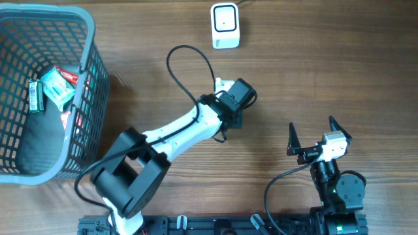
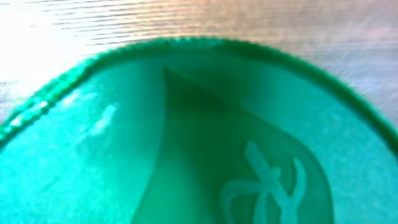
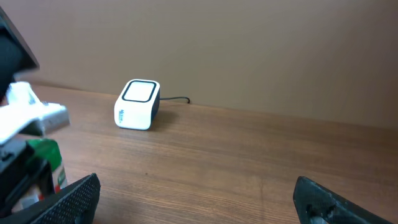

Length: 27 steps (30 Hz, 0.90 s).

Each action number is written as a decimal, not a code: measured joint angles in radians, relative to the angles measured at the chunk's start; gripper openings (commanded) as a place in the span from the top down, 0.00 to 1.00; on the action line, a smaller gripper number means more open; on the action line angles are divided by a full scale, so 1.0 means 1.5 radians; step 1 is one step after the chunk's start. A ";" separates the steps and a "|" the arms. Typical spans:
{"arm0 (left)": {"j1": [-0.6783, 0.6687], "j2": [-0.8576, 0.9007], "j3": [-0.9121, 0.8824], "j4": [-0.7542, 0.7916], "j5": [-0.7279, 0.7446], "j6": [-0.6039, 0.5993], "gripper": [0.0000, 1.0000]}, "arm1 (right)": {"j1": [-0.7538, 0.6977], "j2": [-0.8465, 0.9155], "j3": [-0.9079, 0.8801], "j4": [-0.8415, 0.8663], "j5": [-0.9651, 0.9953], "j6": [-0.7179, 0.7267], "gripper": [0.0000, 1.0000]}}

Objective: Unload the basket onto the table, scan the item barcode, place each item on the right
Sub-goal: 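Carry jar with left gripper to table centre and release it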

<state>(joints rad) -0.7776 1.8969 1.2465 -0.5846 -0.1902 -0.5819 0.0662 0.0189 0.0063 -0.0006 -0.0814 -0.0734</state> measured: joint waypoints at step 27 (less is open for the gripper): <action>0.204 -0.454 0.168 -0.103 -0.240 0.193 0.00 | 0.000 0.000 0.000 0.000 0.000 0.000 0.00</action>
<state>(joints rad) -0.4717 1.2156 1.4986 -0.7395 -0.5503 -0.2932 0.0662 0.0185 0.0063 -0.0006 -0.0814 -0.0734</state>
